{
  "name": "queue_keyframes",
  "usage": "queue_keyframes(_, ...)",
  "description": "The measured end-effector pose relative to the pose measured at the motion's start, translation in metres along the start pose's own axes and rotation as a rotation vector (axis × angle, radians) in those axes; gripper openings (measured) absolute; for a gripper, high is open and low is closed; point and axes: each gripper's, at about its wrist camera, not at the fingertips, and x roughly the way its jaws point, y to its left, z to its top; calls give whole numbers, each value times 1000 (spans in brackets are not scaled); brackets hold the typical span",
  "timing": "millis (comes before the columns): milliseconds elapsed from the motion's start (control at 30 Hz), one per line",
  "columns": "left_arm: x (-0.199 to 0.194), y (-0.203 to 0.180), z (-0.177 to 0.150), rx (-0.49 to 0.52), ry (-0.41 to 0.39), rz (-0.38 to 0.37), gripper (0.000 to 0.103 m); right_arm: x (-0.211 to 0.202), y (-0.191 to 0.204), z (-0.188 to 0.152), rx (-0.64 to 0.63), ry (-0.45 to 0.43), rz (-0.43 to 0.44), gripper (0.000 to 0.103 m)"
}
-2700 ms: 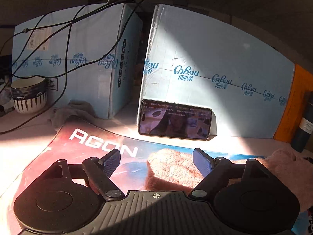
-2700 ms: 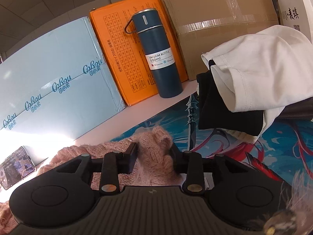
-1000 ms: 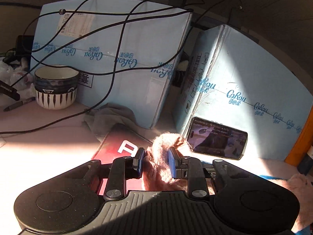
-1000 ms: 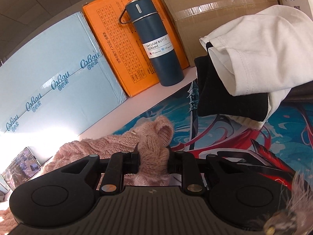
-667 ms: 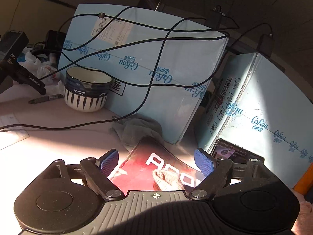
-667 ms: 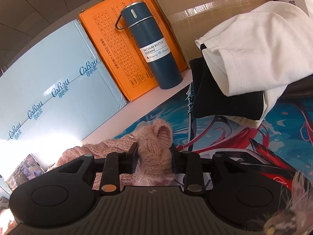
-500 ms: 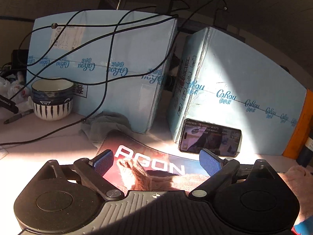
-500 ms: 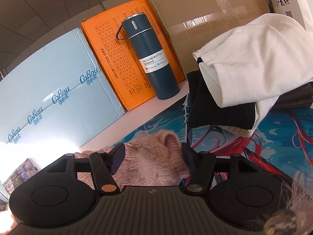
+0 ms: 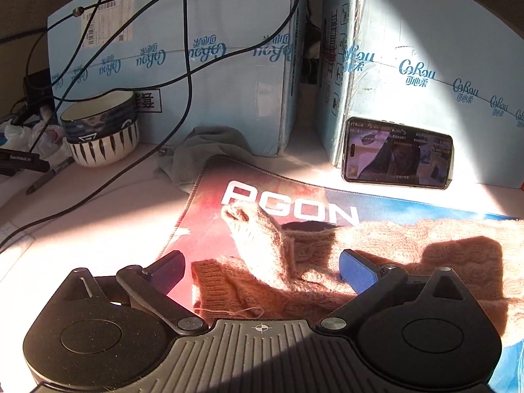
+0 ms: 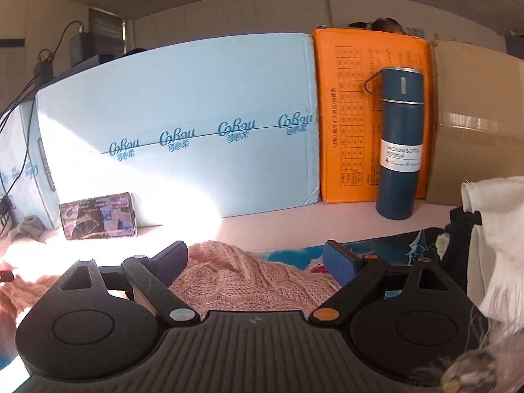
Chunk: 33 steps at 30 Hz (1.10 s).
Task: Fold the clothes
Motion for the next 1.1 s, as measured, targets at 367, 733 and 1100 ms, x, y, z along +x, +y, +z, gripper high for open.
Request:
queue_keyframes(367,2,-1,0,2,19,6,103,57,50,11,-331,199,228,89)
queue_keyframes(733,2,-1,0,3,15,0,103,66,55,1,-347,275,276,36)
queue_keyframes(1100,-56,-22,-14,175,-385,-345,103,-35,57,-22,-356,43,297,20)
